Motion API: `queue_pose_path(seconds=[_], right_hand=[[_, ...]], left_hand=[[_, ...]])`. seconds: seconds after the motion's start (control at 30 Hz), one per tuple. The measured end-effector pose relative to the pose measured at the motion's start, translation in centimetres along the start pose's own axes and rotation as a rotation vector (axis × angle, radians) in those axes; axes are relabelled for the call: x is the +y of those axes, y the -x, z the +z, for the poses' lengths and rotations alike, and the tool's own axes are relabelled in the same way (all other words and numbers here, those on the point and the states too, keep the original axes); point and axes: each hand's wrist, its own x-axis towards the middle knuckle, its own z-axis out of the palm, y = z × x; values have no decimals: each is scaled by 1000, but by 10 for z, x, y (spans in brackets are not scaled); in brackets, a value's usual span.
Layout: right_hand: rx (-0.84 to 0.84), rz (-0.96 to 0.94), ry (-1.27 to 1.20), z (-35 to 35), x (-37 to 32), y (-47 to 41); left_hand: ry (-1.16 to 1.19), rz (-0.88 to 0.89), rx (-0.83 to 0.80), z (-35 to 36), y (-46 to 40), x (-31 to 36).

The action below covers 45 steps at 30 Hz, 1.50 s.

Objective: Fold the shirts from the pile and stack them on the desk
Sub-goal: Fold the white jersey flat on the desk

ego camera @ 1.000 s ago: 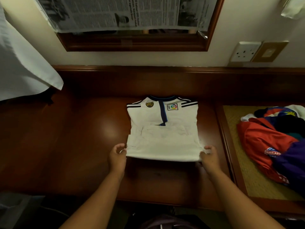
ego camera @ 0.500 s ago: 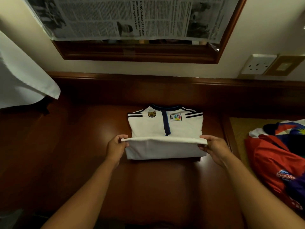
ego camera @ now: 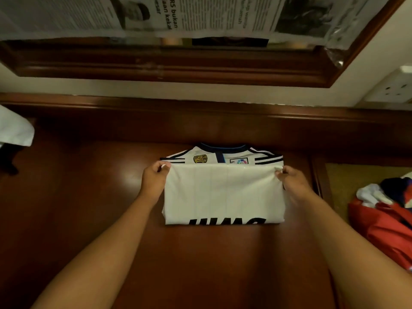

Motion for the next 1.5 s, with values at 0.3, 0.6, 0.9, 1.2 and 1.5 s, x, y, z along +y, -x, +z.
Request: queue_pose_path(seconds=[0.3,0.6,0.9,1.2,1.5], right_hand=[[113,-22,161,28,-2,-54],[114,-62,203,37,4,-69],[183,-64,233,36,7,-74],[170,-535,938,61,62,-11],[-116,-294,1128,60,113,35]], left_hand=[[-37,-106,-20,26,-47,-2],[23,-278,-57,33,-36,-17],[-88,-190,30,35,-38,-17],[-804,321,-20,57,27,-42],[-1074,302,-388,54,81,-94]])
